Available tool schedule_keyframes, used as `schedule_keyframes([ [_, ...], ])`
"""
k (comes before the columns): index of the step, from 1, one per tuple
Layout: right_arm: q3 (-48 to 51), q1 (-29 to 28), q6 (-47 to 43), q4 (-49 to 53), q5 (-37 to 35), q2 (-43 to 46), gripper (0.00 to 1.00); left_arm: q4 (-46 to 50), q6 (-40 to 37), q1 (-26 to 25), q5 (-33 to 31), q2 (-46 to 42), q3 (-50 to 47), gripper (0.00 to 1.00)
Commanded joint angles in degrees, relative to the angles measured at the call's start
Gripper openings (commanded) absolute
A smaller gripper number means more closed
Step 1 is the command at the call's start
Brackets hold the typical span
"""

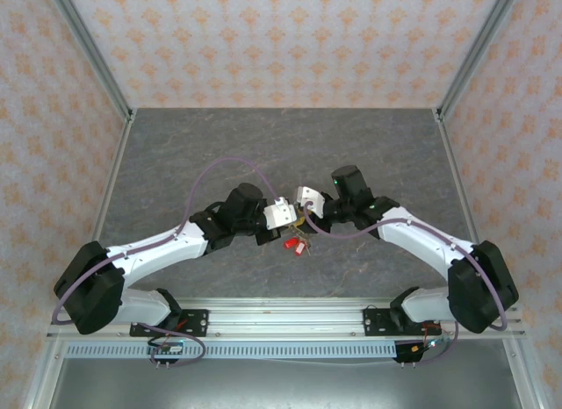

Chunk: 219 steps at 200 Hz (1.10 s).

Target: Put the keys on the keyring

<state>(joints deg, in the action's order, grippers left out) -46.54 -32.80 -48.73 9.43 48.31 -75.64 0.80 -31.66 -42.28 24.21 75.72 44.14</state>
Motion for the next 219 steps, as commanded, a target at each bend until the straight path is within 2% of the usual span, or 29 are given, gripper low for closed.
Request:
schedule_keyframes([
  [1, -2.18, 0.25, -2.17, -0.11, 3.1, -1.08, 0.28, -3.09, -1.05, -0.27, 1.13, 0.13, -0.03, 0.0],
  [81, -2.58, 0.75, -5.64, 4.3, 1.08, -2.65, 0.29, -2.91, -0.99, -0.26, 0.85, -0.28, -0.03, 0.0],
  [125, -2.77, 0.89, -5.06, 4.46, 1.28, -2.28, 0.11, -2.69, -0.74, -0.26, 0.28, -0.44, -0.17, 0.0],
  [150, -2.96, 0.89, -4.64, 5.43, 2.04, -1.47, 0.04, -2.23, -0.51, -0.26, -0.4, -0.31, -0.18, 0.0],
  [159, -3.03, 0.85, -4.07, 5.46, 2.97, -1.16, 0.03, -1.78, -0.51, -0.31, -0.47, -0.01, 0.16, 0.1],
  [182, -2.6, 0.89, -2.66, 4.17, 5.22, -0.45, 0.01, -1.93, -0.48, -0.26, -0.39, 0.44, 0.85, 0.18],
  [219, -0.78, 0.84, -0.03, 0.0, 7.04, 1.35, 0.01, -1.11, -0.51, -0.26, 0.1, 1.86, 2.31, 0.24],
])
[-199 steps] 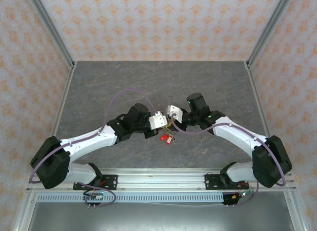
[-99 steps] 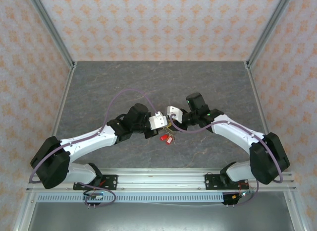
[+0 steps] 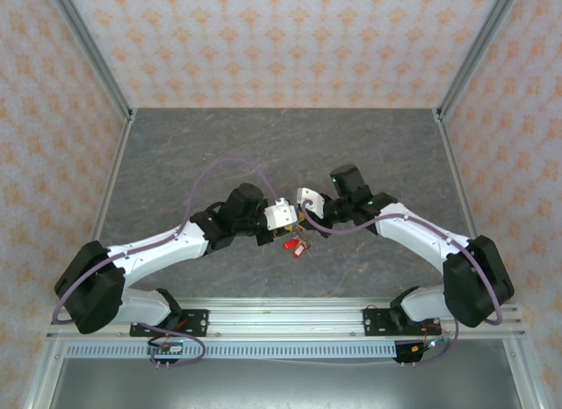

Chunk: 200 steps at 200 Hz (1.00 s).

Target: Put the keys on the keyring

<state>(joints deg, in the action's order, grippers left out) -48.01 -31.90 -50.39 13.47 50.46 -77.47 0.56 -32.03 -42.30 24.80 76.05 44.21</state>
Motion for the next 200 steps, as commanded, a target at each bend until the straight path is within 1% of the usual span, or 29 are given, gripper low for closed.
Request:
schedule_keyframes([
  [1, 0.75, -0.03, 1.71, -4.19, 4.95, 3.24, 0.01, -0.85, -0.14, -0.23, -0.47, 1.59, 2.22, 0.24],
  [20, 1.43, -0.01, 2.92, -5.8, 5.61, 3.92, 0.01, -0.72, -0.14, -0.21, -0.19, 1.86, 2.52, 0.24],
  [28, 1.51, 0.0, 3.09, -5.82, 5.74, 3.98, 0.01, -0.9, -0.12, -0.23, -0.02, 1.72, 2.55, 0.22],
  [48, 1.62, -0.01, 3.28, -5.72, 6.14, 4.0, 0.01, -1.61, 0.13, -0.24, 0.15, 1.32, 2.71, 0.11],
  [64, 2.08, -0.03, 3.66, -6.01, 6.14, 4.31, 0.02, -0.54, -0.29, -0.26, 0.05, 1.56, 3.49, 0.0],
  [81, 2.96, -0.02, 4.31, -6.4, 5.47, 5.12, 0.05, 0.0, -0.76, -0.25, -0.17, 1.56, 3.49, 0.0],
  [105, 5.11, -0.03, 5.71, -6.31, 0.61, 5.75, 0.15, -2.69, 0.34, 0.09, 0.23, 0.53, 2.0, 0.0],
  [125, 7.33, 0.12, 8.81, -8.69, -1.57, 5.15, 0.15, -6.37, 2.54, 1.17, 3.48, -0.65, 0.6, 0.0],
  [141, 9.09, 0.9, 12.47, -12.43, 0.04, 4.75, 0.12, -8.67, 3.61, 1.84, 5.5, -1.24, -0.39, 0.0],
  [156, 10.01, 1.74, 15.89, -15.48, 2.16, 4.29, 0.07, -10.22, 4.52, 2.53, 7.08, -1.41, -0.99, 0.0],
  [164, 10.24, 1.96, 17.43, -16.34, 2.57, 3.92, 0.07, -11.54, 5.1, 2.92, 7.89, -1.5, -1.52, 0.0],
  [182, 10.6, 2.11, 18.68, -17.62, 3.67, 3.16, 0.13, -14.47, 6.33, 3.58, 9.09, -1.43, -2.6, 0.0],
  [190, 11.14, 2.16, 19.36, -18.95, 4.59, 2.93, 0.13, -15.32, 6.69, 3.8, 9.53, -1.22, -2.73, 0.0],
  [200, 11.52, 2.19, 20.49, -20.49, 6.15, 2.55, 0.09, -16.65, 7.31, 4.18, 10.45, -1.08, -3.12, 0.0],
])
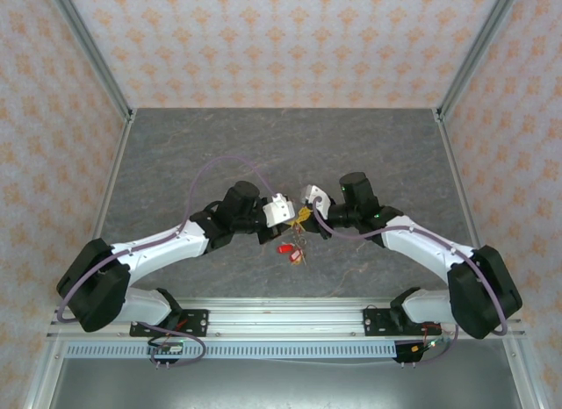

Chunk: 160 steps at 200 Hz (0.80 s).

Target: Put the keys on the keyring

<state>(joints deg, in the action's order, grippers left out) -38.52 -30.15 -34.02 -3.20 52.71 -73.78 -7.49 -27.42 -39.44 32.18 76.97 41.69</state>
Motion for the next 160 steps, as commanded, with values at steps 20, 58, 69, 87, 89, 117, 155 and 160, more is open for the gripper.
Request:
schedule_keyframes([
  [20, 1.96, 0.44, 5.24, -4.62, 4.64, -1.54, 0.02, -11.52, 4.45, 2.12, 3.74, -1.62, -1.51, 0.0],
  [58, 1.05, 0.44, 6.61, -5.36, 6.05, 0.24, 0.0, -2.57, 0.35, 2.44, 3.5, -1.72, 0.92, 0.08],
  [69, 0.46, 0.4, 6.17, -4.57, 6.29, 0.94, 0.0, 2.16, -2.38, 2.36, 3.26, -1.58, 2.39, 0.12],
  [87, -1.02, 0.44, 4.83, -1.99, 6.44, 1.7, 0.0, 10.22, -6.44, 2.2, 2.18, -0.55, 5.58, 0.16],
  [89, -1.2, 0.4, 4.62, -1.63, 6.4, 1.73, 0.0, 11.0, -6.77, 2.18, 2.03, -0.43, 5.92, 0.17],
  [117, -4.4, -0.8, 0.3, 5.15, 4.2, 2.04, 0.0, 15.12, -8.79, 0.79, -1.04, 1.05, 8.26, 0.23],
  [155, -6.29, -2.38, -0.87, 6.78, 3.2, 2.71, 0.0, 20.01, -10.61, -0.63, -3.75, 3.96, 11.69, 0.23],
  [160, -6.43, -2.45, -0.87, 6.74, 3.28, 2.76, 0.0, 20.43, -10.84, -0.72, -3.77, 4.12, 11.89, 0.22],
])
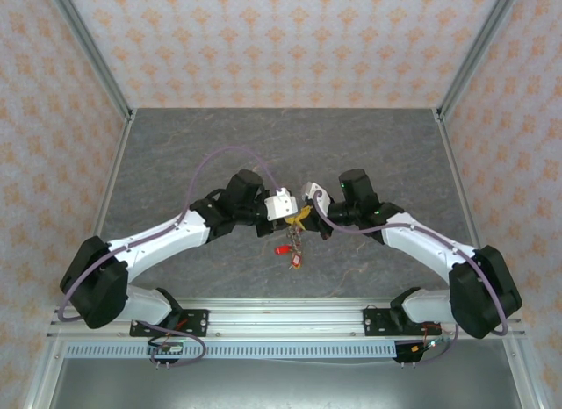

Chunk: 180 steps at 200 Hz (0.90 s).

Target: Put the keys on the keyring

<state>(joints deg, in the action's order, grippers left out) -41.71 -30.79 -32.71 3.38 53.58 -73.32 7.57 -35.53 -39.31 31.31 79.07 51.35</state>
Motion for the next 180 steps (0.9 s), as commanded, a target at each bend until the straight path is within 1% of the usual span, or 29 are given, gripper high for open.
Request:
schedule_keyframes([
  [1, -3.22, -1.86, -2.18, 0.2, 2.4, 2.39, 0.0, 5.4, -2.81, -0.85, -2.91, 2.04, 2.33, 0.22],
  [7, -3.28, -1.95, -2.18, 0.21, 2.57, 2.55, 0.0, 5.73, -3.04, -0.86, -2.98, 2.21, 2.48, 0.18],
  [20, -3.11, -2.04, -2.03, -0.12, 2.45, 2.68, 0.0, 5.2, -2.71, -0.86, -3.52, 2.04, 2.34, 0.0],
  [40, -1.33, -1.93, -1.95, -1.13, 1.67, 3.66, 0.0, 4.06, -1.63, -0.77, -4.67, 1.57, 1.88, 0.0],
  [53, 0.3, -1.84, -1.28, -2.22, -0.02, 4.05, 0.03, 1.55, 0.1, -0.28, -4.3, 0.93, 0.86, 0.0],
  [61, 1.32, -1.46, -0.72, -2.94, -0.86, 4.02, 0.05, -1.4, 1.86, 0.44, -2.97, 0.18, -0.65, 0.0],
  [78, 3.92, 0.25, 2.29, -5.88, -0.12, 3.32, 0.07, -7.87, 5.07, 1.65, -0.13, -1.58, -3.69, 0.0],
  [97, 6.46, 1.34, 5.25, -10.28, 1.45, 2.81, 0.11, -11.03, 6.73, 2.54, 1.98, -2.1, -4.95, 0.0],
  [114, 7.97, 1.42, 7.16, -13.57, 2.61, 2.27, 0.13, -13.54, 7.63, 3.06, 4.59, -2.03, -5.85, 0.0],
  [125, 8.42, 1.43, 8.07, -15.06, 3.07, 1.65, 0.17, -16.26, 8.78, 3.29, 5.69, -2.07, -7.02, 0.0],
  [160, 10.48, 1.81, 11.4, -21.96, 3.88, 0.38, 0.15, -24.86, 12.94, 3.71, 9.64, -1.63, -9.89, 0.0],
  [180, 11.03, 1.82, 13.67, -26.14, 4.45, -0.83, 0.15, -27.81, 14.85, 3.71, 11.34, -1.1, -10.68, 0.0],
])
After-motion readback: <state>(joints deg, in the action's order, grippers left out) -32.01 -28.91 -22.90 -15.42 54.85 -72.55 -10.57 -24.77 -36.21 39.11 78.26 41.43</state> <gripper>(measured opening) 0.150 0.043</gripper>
